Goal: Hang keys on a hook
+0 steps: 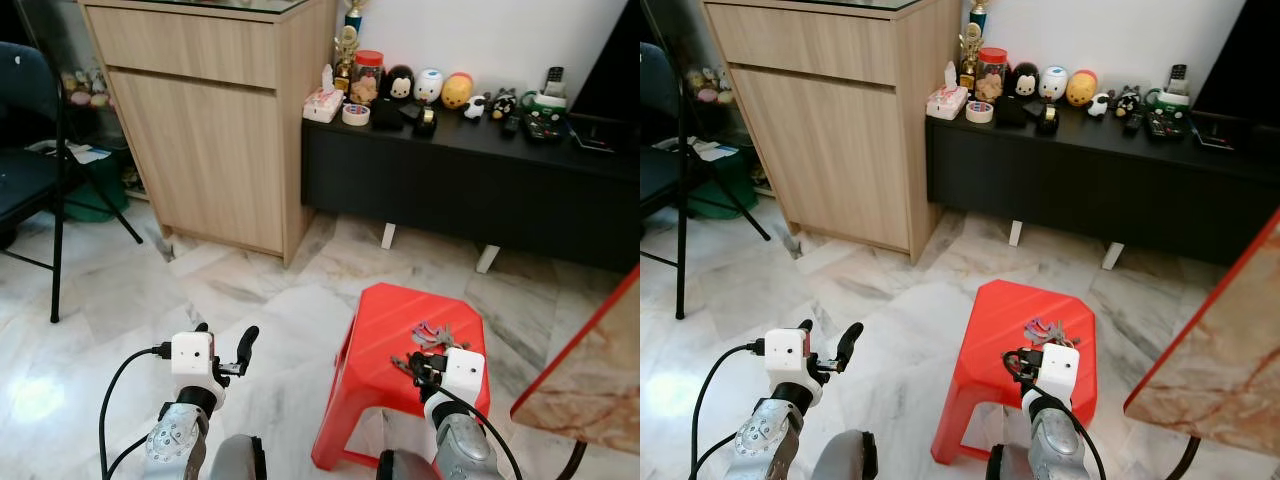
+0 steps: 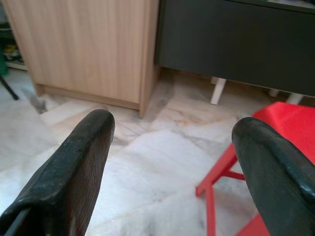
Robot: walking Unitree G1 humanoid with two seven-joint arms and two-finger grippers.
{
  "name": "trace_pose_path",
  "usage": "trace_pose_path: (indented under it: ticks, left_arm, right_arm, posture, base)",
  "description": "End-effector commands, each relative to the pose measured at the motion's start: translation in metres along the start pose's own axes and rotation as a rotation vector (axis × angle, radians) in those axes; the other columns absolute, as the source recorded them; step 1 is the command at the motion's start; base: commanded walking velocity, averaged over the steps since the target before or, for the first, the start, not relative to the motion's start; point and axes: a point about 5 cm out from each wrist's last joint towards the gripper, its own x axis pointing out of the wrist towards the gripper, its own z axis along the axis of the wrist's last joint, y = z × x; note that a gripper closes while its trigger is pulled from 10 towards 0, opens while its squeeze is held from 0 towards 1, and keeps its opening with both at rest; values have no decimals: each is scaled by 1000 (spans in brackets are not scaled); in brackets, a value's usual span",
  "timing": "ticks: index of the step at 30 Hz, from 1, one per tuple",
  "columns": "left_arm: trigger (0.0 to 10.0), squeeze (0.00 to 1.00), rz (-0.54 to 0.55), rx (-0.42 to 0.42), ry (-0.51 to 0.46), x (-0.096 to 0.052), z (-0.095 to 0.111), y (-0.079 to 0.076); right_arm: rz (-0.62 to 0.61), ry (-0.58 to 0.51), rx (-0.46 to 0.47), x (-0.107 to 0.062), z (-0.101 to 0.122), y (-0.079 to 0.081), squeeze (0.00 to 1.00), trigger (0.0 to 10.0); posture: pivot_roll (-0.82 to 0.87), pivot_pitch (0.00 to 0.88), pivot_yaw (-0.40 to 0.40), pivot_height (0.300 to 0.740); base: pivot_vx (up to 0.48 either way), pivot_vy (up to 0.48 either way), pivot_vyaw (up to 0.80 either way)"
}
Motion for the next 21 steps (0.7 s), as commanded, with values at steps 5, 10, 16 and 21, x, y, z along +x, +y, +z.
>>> trace_pose_path:
  ticks: [5,10,16,21]
  left_arm:
    - [10000,0,-7,-15,-9,3,4,-3]
    - [10000,0,-17,-17,6,3,3,-4]
    - [10000,0,-19,-17,3,4,3,-5]
    - [10000,0,-19,-16,2,5,4,-5]
  right_arm:
    - [7,-15,-8,5,9,0,0,10000]
    - [32,10,-10,4,5,2,0,10000]
    - [62,2,-38,3,4,5,0,10000]
    - [104,-18,-67,3,6,9,0,10000]
  posture:
    - [77,25,-70,597]
    - [76,26,-69,597]
    - [75,25,-67,597]
    - [76,25,-68,597]
  base:
    - [0,0,0]
    - [0,0,0]
    - [160,0,0]
    - [358,0,305]
